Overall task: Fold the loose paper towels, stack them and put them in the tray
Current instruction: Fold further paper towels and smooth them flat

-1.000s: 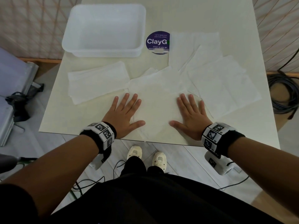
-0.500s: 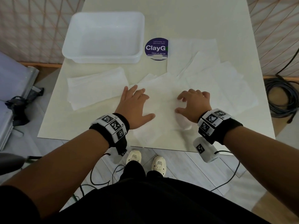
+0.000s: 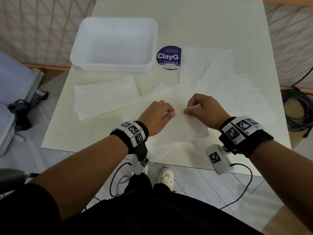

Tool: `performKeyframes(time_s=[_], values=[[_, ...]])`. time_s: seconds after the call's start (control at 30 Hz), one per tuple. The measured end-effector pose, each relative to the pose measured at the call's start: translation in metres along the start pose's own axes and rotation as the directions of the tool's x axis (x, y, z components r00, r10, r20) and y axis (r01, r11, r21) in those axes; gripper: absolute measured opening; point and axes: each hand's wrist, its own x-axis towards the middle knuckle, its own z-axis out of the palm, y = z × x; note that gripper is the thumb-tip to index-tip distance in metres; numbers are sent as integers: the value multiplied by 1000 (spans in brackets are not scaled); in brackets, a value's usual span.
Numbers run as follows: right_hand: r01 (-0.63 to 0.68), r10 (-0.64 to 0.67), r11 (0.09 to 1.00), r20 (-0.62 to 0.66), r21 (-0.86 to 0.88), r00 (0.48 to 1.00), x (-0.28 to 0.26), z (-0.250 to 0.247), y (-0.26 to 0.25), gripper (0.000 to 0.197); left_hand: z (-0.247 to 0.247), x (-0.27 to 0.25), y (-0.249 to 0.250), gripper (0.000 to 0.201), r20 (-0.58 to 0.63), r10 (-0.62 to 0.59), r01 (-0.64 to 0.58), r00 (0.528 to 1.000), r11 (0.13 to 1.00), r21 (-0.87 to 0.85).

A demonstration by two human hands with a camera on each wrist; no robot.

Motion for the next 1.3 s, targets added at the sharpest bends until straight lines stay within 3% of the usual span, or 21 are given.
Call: performKeyframes(time_s=[0.1, 0.2, 0.23, 0.33, 0.43, 0.53, 0.6, 0.73, 0.87, 0.97, 1.2, 1.3], values=[[13, -12, 996, -15, 90, 1000, 8, -2, -8, 15, -12, 0, -1, 18, 12, -71, 72, 997, 989, -126], [2, 11, 975, -57, 224, 998, 18, 3, -13, 31, -31, -2, -9, 19, -34, -98, 91, 995, 984, -150], [15, 2, 980, -85, 199, 996, 24, 6, -13, 35, -40, -2, -12, 19, -54, -100, 91, 994, 985, -144], [129, -142, 982, -88, -140, 986, 43, 21, -16, 28, -72, -1, -28, 19, -82, -94, 86, 992, 992, -94], [232, -244, 843, 39, -485, 969, 63, 43, -20, 29, -108, 0, -47, 17, -94, -98, 93, 991, 994, -57], [267, -215, 725, 160, -635, 963, 75, 59, -23, 48, -138, 3, -67, 15, -124, -122, 118, 985, 992, -36], [248, -190, 690, 160, -680, 969, 79, 63, -24, 50, -151, 5, -83, 14, -128, -168, 168, 977, 986, -9], [229, -238, 704, 80, -672, 968, 84, 57, -28, 47, -155, 9, -116, 22, -116, -290, 298, 950, 953, 58], [214, -254, 747, 27, -629, 967, 89, 47, -34, 27, -146, 11, -138, 29, -114, -352, 363, 929, 926, 104], [205, -237, 788, 21, -580, 971, 91, 43, -38, 17, -141, 13, -148, 31, -129, -331, 347, 935, 929, 131], [181, -219, 837, -13, -516, 976, 89, 37, -43, 14, -142, 14, -158, 33, -145, -260, 281, 955, 948, 147], [182, -228, 840, -29, -512, 973, 85, 36, -44, 14, -142, 14, -156, 37, -161, -253, 286, 954, 928, 236]])
